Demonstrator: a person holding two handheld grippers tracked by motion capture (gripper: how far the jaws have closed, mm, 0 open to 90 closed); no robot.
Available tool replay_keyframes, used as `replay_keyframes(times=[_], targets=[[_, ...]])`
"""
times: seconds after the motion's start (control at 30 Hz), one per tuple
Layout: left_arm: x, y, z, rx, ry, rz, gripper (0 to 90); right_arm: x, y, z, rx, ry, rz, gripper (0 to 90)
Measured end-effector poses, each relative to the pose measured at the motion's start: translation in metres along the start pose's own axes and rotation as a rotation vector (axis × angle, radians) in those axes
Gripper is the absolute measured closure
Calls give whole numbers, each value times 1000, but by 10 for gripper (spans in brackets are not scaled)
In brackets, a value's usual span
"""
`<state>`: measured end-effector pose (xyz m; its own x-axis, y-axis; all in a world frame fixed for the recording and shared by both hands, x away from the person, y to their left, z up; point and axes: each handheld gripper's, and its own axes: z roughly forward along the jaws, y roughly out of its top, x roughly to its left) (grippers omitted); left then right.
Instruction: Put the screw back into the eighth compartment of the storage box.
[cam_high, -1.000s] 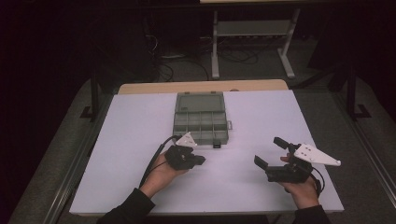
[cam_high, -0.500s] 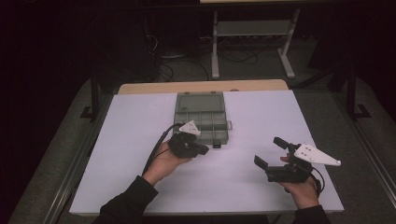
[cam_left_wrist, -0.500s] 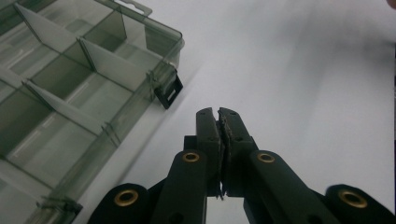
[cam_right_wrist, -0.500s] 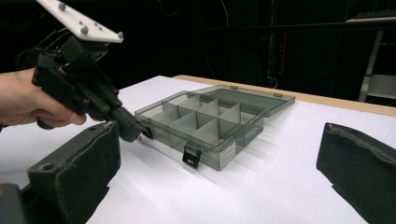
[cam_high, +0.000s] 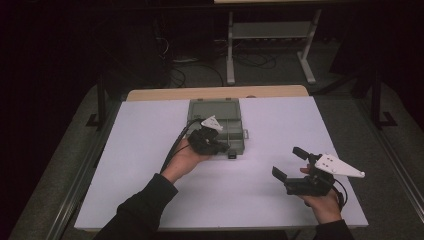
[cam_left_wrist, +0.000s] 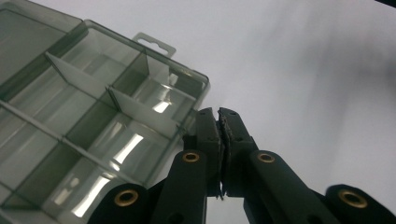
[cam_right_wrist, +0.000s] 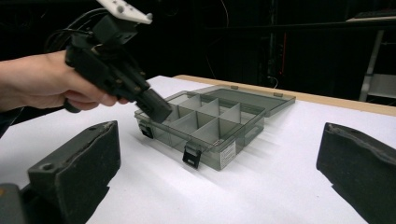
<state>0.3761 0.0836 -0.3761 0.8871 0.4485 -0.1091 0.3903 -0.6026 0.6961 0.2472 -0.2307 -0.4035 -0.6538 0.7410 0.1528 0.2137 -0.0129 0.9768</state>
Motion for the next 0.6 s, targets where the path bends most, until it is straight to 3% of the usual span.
replay_keyframes(times=[0.27, 0.6], targets=[[8, 15, 19, 6, 14, -4, 881, 0, 0, 0, -1, 1, 6, 0], [19, 22, 45, 19, 32, -32, 880, -2, -1, -1, -2, 7, 7, 0]])
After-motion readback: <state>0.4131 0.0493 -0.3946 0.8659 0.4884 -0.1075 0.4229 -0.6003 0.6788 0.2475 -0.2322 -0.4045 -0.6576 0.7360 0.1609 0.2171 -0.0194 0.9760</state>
